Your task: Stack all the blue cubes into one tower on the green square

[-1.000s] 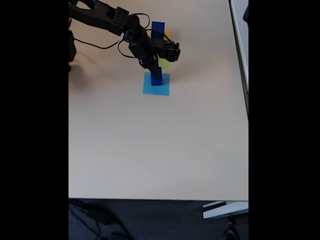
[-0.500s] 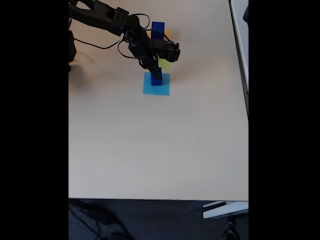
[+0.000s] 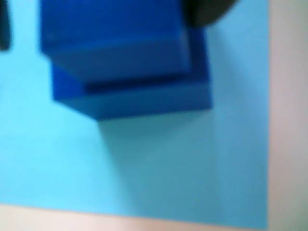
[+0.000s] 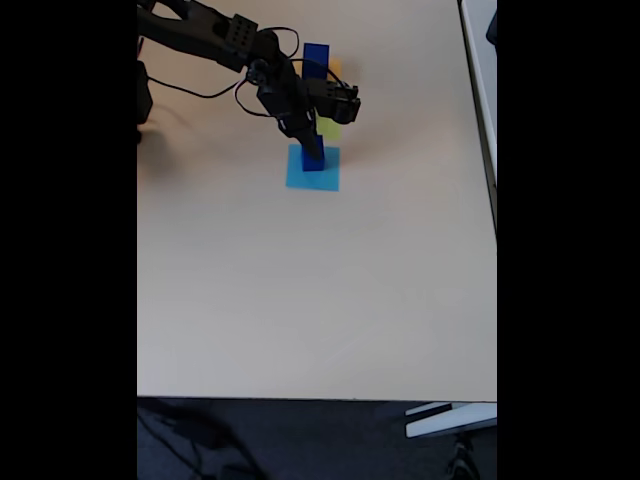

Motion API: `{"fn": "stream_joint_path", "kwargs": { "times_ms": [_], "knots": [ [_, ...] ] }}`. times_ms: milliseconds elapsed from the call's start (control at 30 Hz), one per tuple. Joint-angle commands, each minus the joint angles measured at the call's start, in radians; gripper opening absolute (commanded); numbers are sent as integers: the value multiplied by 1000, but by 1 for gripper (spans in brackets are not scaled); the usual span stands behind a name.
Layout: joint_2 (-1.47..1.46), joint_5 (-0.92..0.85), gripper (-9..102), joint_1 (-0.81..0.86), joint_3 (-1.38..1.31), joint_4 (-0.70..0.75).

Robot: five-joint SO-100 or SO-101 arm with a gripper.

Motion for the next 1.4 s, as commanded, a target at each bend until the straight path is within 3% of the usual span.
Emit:
{"fn": "stream_joint_path", "kwargs": {
  "times_ms": [0, 533, 1367],
  "knots": [
    [103, -11, 18, 5, -6, -12],
    [109, -8, 18, -11, -40, -2],
    [92, 20, 16, -44, -238, 143]
  ]
}}
